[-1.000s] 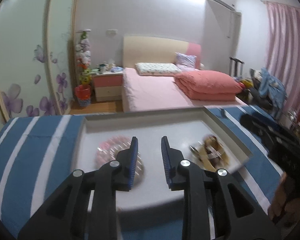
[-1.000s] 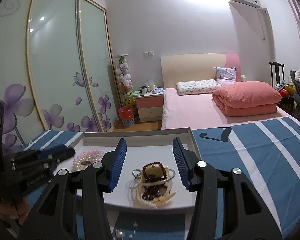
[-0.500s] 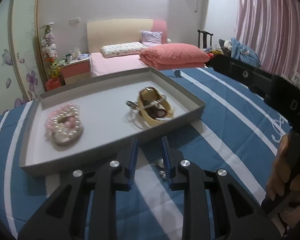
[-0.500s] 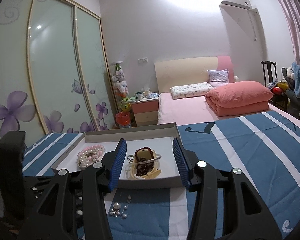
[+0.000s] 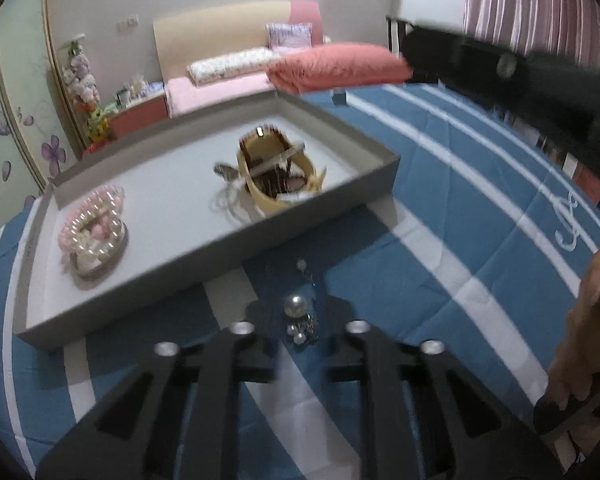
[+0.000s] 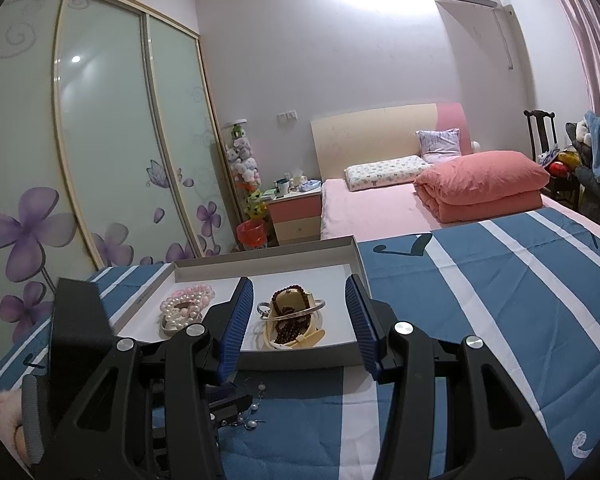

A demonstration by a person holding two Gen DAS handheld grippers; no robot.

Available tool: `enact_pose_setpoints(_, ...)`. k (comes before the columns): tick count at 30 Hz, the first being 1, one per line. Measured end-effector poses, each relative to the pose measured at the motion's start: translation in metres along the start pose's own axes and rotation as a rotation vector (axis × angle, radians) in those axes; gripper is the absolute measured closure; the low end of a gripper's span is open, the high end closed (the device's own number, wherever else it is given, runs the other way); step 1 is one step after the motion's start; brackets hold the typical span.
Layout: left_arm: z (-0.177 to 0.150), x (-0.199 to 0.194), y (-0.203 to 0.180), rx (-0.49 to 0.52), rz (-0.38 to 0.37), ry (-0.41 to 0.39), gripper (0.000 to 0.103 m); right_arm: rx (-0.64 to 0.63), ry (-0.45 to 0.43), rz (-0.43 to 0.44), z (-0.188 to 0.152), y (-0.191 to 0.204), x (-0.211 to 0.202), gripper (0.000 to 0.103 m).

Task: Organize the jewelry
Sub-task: 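Move the left gripper to the pearl earrings on the bedspread and grasp one, then lift the pearl earring with the left tool while the right grasps another pearl earring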

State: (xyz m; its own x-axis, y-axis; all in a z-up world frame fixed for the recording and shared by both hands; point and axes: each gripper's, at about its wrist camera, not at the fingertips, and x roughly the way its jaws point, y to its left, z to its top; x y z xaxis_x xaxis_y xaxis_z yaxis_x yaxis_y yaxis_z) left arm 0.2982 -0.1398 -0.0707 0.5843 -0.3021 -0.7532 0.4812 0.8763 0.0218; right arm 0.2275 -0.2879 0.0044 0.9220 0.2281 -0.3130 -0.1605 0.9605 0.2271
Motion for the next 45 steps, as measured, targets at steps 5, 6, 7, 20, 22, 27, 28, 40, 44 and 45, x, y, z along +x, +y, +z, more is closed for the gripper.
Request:
enact_pose_setpoints(5, -0.002, -0.003, 0.005, -0.013, 0.001, -0.012, 0.092, 0.000, 0.000, 0.000, 0.000, 0.000, 0.000, 0.054)
enact_pose_setpoints(6, -0.003, -0.007, 0.009, -0.028, -0.003, -0.024, 0.092, 0.000, 0.001, 0.001, 0.000, 0.000, 0.000, 0.054)
enact_pose_setpoints(7, -0.004, -0.010, 0.014, -0.042, -0.002, -0.039, 0.092, 0.000, 0.001, 0.001, 0.000, 0.000, 0.000, 0.054)
enact_pose_setpoints(20, -0.034, -0.045, 0.092, -0.226, 0.111, -0.037, 0.092, -0.027, 0.019, 0.020, -0.004, 0.011, -0.002, 0.054)
enact_pose_setpoints(22, -0.042, -0.042, 0.101, -0.239, 0.131, -0.002, 0.091, -0.034, 0.025, 0.022, -0.004, 0.013, -0.002, 0.054)
enact_pose_setpoints(27, -0.047, -0.049, 0.114, -0.257, 0.155, -0.001, 0.092, -0.042, 0.051, 0.026, -0.006, 0.016, -0.001, 0.054)
enact_pose_setpoints(28, -0.049, -0.050, 0.116, -0.259, 0.161, -0.001, 0.092, -0.045, 0.071, 0.032, -0.008, 0.017, 0.000, 0.054)
enact_pose_setpoints(40, -0.067, -0.064, 0.141, -0.337, 0.204, -0.007, 0.092, -0.194, 0.435, 0.080, -0.045, 0.053, 0.038, 0.054)
enact_pose_setpoints(44, -0.068, -0.065, 0.141, -0.340, 0.200, -0.008, 0.092, -0.225, 0.509, 0.060, -0.055, 0.058, 0.047, 0.054)
enact_pose_setpoints(45, -0.068, -0.065, 0.142, -0.342, 0.199, -0.009, 0.092, -0.231, 0.521, 0.053, -0.057, 0.058, 0.049, 0.054)
